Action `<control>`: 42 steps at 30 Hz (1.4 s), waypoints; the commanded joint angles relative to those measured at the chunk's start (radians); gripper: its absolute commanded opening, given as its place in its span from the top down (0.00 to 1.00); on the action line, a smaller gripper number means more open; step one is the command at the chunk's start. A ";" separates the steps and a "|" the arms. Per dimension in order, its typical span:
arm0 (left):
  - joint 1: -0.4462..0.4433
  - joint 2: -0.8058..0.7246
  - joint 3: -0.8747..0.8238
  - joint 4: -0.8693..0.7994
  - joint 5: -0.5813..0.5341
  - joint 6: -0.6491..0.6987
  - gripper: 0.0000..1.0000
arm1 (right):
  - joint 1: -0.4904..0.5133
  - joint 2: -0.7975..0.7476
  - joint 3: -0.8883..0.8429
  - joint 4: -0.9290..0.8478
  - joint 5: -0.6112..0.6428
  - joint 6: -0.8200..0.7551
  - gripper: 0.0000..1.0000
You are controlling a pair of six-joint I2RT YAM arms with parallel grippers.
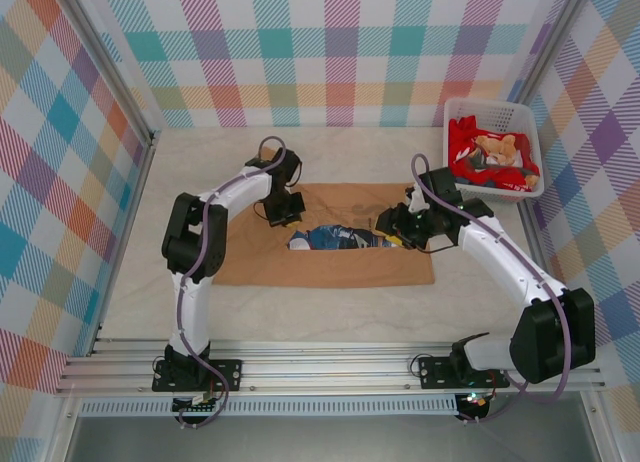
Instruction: Fold and stack the t-shirts
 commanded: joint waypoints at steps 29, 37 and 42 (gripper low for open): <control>0.019 -0.034 -0.087 -0.017 -0.011 -0.070 0.74 | 0.002 0.070 -0.029 0.034 -0.021 0.035 0.62; -0.009 -0.013 -0.050 -0.015 -0.021 -0.058 0.81 | 0.002 0.059 -0.048 0.032 -0.018 0.041 0.62; -0.029 -0.006 -0.013 -0.066 -0.042 -0.040 0.82 | 0.002 0.059 -0.058 0.039 -0.018 0.047 0.63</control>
